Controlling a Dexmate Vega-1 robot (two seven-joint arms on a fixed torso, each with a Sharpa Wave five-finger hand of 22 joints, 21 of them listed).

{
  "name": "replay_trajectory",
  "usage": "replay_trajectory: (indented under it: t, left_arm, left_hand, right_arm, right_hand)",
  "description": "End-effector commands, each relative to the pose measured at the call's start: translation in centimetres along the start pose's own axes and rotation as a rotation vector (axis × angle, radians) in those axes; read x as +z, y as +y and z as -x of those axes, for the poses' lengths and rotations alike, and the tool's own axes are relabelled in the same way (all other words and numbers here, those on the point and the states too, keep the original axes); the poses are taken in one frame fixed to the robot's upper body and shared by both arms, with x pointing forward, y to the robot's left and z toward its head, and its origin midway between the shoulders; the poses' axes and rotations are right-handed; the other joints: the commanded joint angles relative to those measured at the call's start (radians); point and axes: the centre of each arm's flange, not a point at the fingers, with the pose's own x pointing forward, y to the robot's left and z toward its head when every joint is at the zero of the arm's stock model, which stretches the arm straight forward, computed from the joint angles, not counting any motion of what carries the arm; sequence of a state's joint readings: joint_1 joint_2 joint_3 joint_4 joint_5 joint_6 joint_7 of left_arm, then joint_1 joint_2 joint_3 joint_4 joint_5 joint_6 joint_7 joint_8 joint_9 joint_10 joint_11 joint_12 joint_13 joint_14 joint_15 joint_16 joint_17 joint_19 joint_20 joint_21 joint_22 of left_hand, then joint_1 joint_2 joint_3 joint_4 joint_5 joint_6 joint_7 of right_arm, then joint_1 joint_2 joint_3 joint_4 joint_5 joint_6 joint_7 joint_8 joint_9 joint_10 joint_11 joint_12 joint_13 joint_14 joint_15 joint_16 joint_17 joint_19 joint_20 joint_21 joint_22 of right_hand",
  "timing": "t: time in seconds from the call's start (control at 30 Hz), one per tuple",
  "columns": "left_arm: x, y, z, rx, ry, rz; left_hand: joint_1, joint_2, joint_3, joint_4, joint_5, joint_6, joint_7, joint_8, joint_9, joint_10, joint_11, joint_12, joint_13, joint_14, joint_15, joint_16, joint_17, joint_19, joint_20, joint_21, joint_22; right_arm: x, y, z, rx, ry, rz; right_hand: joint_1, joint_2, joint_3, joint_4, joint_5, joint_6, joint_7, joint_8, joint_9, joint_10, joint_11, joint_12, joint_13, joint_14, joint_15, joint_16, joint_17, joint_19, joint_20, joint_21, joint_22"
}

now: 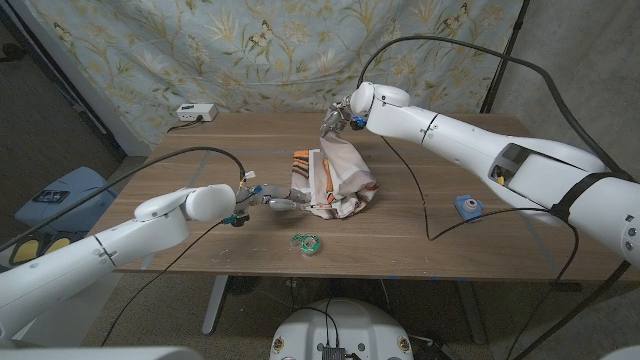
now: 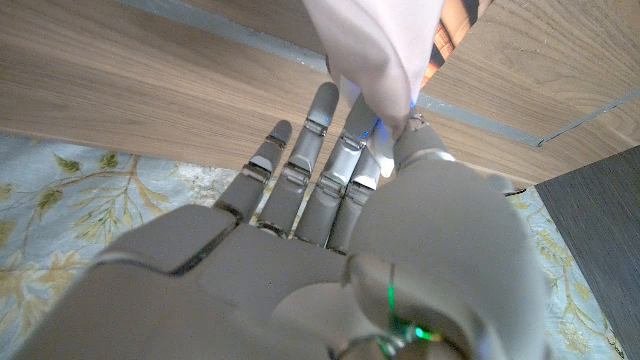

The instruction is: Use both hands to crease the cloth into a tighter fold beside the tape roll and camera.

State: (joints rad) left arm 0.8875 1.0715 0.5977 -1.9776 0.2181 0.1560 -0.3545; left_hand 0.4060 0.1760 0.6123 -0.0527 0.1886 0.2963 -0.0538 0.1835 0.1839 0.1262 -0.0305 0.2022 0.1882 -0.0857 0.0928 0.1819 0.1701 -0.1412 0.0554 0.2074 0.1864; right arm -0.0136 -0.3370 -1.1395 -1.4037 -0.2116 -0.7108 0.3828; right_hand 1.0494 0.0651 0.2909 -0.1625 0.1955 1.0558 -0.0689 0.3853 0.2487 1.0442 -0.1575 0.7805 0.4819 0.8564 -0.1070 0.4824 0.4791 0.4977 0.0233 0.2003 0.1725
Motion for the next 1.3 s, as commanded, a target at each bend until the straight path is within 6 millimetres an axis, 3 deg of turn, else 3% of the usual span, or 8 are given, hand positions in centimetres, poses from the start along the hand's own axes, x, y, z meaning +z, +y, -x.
replay_trajectory:
  t: [0.03, 1.3]
  left_arm:
    - [0.1, -0.4, 0.3, 0.004, 0.003, 0.009]
    - [-1.1, -0.9, 0.9, 0.005, 0.012, 0.031]
  left_hand:
    - [0.014, 0.002, 0.004, -0.003, 0.002, 0.008, -0.002, 0.004, 0.002, 0.001, -0.002, 0.005, 0.003, -0.001, -0.002, 0.001, 0.002, -0.009, -0.002, 0.004, 0.001]
    - [0.022, 0.005, 0.003, -0.008, 0.002, 0.004, 0.0, 0.003, 0.002, -0.001, 0.001, 0.005, 0.003, -0.002, 0.002, 0.001, 0.003, -0.01, 0.001, 0.004, 0.001]
  right_arm:
    - [1.7, 0.2, -0.7, 0.017, -0.032, 0.002]
    - [7.1, 2.0, -4.3, 0.081, -0.105, 0.011]
  right_hand:
    - [0.009, 0.0, 0.0, 0.006, -0.003, 0.001, 0.005, 0.005, 0.005, 0.003, 0.003, 0.005, -0.001, 0.011, -0.117, -0.006, 0.003, 0.001, 0.004, -0.001, 0.0]
    - [0.014, 0.003, -0.003, 0.008, -0.005, -0.005, 0.01, 0.002, 0.003, -0.007, 0.011, -0.005, -0.012, 0.008, -0.113, -0.021, 0.011, 0.0, 0.012, -0.004, 0.0]
